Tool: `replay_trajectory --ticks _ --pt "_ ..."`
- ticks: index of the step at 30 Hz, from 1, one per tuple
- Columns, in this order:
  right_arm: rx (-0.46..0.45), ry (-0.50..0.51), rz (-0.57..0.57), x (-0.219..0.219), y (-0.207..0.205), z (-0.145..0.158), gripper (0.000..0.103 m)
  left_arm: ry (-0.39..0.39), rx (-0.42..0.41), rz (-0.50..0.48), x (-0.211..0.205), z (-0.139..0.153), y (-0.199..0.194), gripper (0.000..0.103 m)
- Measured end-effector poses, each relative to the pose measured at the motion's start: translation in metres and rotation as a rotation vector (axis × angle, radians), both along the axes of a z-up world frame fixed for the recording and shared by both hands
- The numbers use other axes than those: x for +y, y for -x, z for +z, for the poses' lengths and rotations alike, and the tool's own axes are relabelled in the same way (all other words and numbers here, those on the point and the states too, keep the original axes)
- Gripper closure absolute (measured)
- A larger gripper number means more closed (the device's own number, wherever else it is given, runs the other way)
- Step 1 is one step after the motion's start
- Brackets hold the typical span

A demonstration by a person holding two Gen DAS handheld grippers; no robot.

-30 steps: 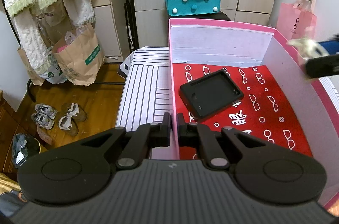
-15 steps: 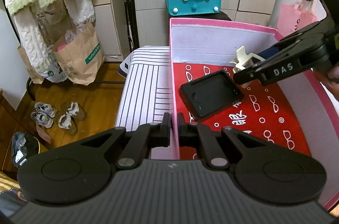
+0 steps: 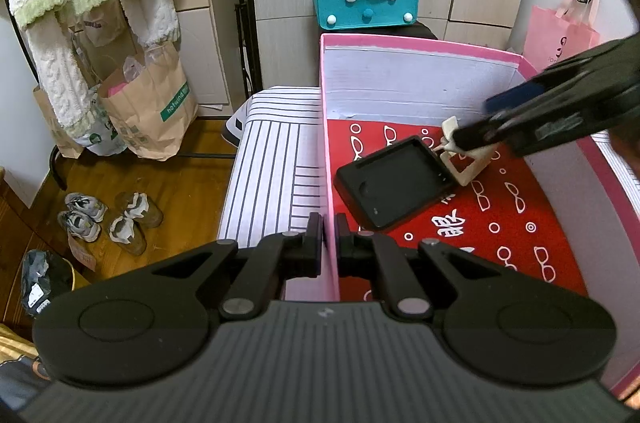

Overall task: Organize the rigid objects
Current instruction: 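Carry the white clip holder with the right gripper into the box and release, then grasp the grey battery pack with the right gripper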

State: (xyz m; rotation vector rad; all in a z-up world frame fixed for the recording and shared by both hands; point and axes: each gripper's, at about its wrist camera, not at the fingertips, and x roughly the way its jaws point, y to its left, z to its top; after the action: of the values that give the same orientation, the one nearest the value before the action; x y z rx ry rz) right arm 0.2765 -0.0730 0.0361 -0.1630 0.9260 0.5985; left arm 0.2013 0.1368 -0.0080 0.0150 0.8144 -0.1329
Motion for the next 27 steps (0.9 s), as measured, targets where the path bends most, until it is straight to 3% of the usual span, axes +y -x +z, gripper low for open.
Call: replay_trajectory --ticks 6,18,27 --pt "-0.037 -0.157 -0.081 -0.055 0.037 0.035 0.039 -0.011 0.002 0.007 -0.001 0.001 0.000 0.096" --pt "-0.058 -0.130 -0.284 -0.149 0.107 0.026 0.038 -0.017 0.005 0.010 0.000 0.000 -0.001 0.096" --pt "-0.061 -0.098 -0.298 -0.182 0.144 0.000 0.036 -0.082 0.048 0.003 -0.009 0.005 -0.002 0.095"
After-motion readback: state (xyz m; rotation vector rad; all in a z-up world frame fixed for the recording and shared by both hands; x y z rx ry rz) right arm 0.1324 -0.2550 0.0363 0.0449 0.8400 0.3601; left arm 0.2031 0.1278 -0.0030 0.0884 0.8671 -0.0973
